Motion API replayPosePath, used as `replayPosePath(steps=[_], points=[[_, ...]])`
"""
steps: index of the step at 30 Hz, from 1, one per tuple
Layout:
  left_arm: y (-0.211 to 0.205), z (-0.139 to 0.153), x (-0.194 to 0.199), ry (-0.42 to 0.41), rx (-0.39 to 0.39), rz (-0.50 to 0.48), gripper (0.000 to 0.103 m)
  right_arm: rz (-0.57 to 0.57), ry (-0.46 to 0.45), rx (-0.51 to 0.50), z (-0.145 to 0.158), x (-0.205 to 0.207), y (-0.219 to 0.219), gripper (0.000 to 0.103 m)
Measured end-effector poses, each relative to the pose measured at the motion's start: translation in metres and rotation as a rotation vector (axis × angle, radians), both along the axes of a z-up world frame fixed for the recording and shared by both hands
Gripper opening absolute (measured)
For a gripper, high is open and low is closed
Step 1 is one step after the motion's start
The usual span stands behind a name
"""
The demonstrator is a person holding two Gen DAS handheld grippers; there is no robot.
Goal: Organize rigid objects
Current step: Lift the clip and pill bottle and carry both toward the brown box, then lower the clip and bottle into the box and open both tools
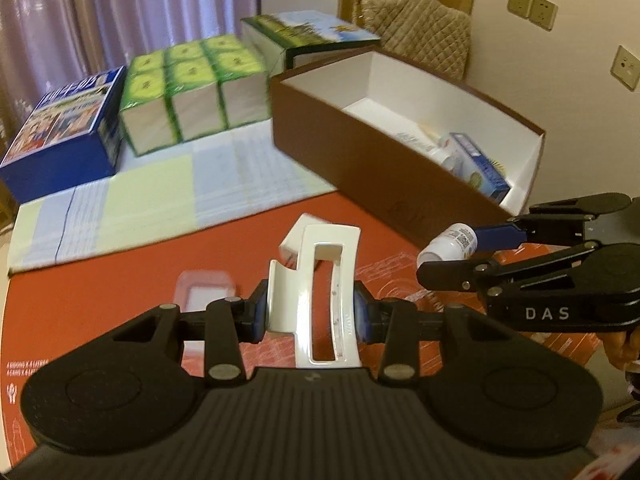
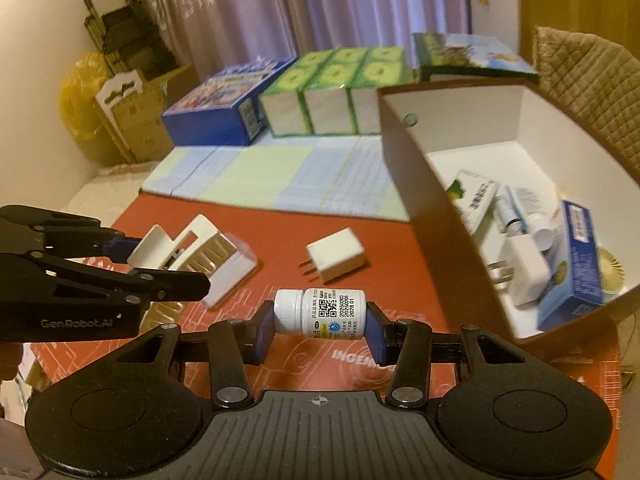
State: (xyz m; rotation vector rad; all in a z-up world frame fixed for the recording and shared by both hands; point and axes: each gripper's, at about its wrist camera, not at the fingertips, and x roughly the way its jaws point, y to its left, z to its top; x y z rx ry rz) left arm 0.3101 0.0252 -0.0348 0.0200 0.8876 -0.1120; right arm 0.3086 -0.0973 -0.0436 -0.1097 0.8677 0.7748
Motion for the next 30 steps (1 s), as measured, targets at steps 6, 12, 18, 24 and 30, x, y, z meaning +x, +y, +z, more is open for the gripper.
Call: replayPosePath(steps=[6,12,18,24,30], points=[[-0.026,0.013,0.014,-0.039,-0.005,-0.046,0.036,-0.045,-0.025,0.024,0.013,0.009,-0.025,0.043],[-0.053,0.024,0.033,-0.074,-0.013,-0.097,0.036,-0.095,-0.049,0.033,0.023,0.024,-0.048,0.043],[-0.076,0.03,0.055,-0.099,-0.023,-0.139,0.036,-0.143,-0.069,0.035,0.031,0.039,-0.069,0.043],[-0.098,0.031,0.081,-0.11,-0.022,-0.17,0.036,-0.186,-0.08,0.032,0.036,0.059,-0.087,0.043],[-0.112,0.03,0.107,-0.112,-0.021,-0.184,0.036,-0.207,-0.089,0.026,0.037,0.082,-0.096,0.043]])
